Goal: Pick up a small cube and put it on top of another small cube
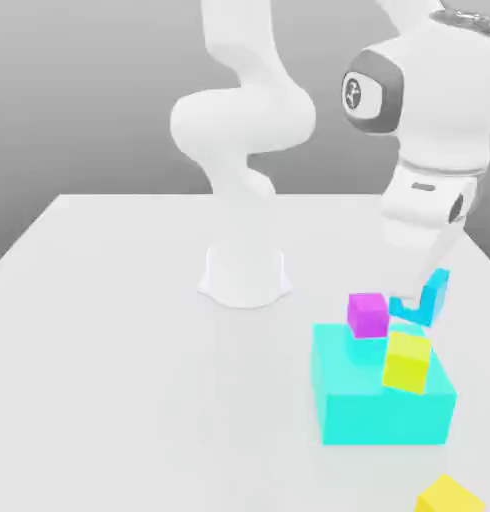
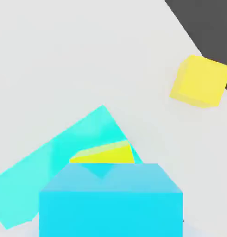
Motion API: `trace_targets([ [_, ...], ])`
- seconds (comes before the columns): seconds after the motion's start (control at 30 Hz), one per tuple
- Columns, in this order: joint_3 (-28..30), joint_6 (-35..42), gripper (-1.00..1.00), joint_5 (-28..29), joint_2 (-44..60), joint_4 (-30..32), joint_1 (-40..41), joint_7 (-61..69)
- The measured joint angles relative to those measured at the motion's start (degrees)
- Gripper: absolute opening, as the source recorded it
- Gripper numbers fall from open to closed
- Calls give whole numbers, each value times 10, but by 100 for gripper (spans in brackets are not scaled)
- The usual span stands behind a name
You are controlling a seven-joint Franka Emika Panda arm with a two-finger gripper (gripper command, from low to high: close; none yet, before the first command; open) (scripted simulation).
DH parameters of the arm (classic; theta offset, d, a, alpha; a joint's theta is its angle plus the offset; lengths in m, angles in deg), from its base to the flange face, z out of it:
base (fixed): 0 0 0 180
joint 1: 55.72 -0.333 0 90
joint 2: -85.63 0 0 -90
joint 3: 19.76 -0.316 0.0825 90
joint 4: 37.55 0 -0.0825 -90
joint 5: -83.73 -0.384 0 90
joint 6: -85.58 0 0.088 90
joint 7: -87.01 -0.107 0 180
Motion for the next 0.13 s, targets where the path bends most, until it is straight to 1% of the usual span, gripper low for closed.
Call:
trace_targets([
  [0.03,0,-20,100,3,15,5,0,-2],
  [0.13,0,-20,100,3,15,5,0,-2],
])
